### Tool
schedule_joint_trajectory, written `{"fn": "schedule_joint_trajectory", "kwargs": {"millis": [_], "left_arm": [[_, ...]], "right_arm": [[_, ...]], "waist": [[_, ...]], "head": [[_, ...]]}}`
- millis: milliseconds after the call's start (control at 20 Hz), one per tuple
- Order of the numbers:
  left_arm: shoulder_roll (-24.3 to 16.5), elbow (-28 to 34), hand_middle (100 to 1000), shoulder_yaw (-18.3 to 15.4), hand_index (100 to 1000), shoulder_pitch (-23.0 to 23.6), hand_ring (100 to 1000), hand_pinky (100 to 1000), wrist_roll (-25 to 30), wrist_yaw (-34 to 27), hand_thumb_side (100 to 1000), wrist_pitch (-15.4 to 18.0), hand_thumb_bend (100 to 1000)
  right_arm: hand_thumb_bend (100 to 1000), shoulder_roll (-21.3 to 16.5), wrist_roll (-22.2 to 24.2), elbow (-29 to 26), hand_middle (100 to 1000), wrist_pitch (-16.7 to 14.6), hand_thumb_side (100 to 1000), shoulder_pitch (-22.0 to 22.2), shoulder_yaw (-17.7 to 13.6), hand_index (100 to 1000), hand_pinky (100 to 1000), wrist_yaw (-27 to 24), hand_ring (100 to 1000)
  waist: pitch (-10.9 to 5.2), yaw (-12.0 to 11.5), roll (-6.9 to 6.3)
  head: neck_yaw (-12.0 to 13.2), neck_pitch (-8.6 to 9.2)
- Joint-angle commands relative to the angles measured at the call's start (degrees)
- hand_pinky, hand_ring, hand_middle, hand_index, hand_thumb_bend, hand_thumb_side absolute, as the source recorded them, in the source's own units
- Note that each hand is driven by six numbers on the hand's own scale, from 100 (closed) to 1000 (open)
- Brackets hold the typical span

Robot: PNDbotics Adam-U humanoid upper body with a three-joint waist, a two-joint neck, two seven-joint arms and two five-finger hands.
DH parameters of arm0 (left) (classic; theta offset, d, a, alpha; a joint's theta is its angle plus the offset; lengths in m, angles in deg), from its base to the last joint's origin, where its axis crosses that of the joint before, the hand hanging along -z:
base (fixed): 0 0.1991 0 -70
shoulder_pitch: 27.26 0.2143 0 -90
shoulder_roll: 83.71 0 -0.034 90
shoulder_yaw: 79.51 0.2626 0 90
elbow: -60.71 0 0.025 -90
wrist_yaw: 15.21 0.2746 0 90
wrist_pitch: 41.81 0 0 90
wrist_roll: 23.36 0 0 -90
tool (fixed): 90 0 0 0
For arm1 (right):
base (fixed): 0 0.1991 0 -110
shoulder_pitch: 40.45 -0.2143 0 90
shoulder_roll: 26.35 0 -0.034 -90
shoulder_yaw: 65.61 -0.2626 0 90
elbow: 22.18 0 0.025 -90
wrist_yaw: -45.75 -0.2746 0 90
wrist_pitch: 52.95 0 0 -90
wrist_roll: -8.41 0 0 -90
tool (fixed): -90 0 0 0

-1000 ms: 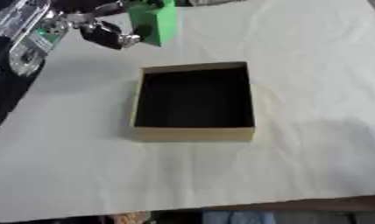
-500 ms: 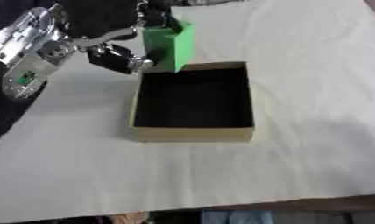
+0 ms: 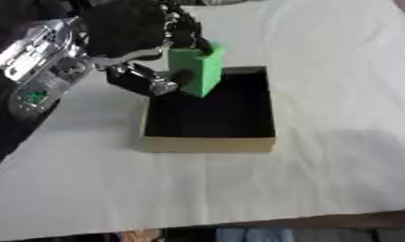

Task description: Pick up objects on the table and place them in the box.

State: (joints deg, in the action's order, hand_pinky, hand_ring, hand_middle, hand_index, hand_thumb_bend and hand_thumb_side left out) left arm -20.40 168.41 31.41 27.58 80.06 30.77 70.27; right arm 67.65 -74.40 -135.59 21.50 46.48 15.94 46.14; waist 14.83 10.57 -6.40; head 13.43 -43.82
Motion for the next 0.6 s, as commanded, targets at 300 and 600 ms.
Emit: {"fn": "schedule_joint_trajectory", "kwargs": {"millis": [300, 600], "left_arm": [[0.19, -1.66, 680, 1.82, 857, -0.39, 718, 726, 0.25, 1.89, 164, 1.72, 100], [0.85, -3.35, 782, 2.96, 918, -0.06, 809, 807, 1.12, 3.56, 323, 2.69, 164]], "right_arm": [[100, -0.29, -0.01, -1.18, 795, -0.11, 590, -0.51, -0.10, 918, 814, -0.40, 834], [100, -0.19, -0.14, -1.18, 795, -0.06, 588, -0.52, -0.11, 918, 813, -0.34, 834]], "waist": [[-0.47, 0.13, 0.58], [-0.43, 0.03, 0.62]], "head": [[0.27, -0.30], [0.25, -0.30]]}}
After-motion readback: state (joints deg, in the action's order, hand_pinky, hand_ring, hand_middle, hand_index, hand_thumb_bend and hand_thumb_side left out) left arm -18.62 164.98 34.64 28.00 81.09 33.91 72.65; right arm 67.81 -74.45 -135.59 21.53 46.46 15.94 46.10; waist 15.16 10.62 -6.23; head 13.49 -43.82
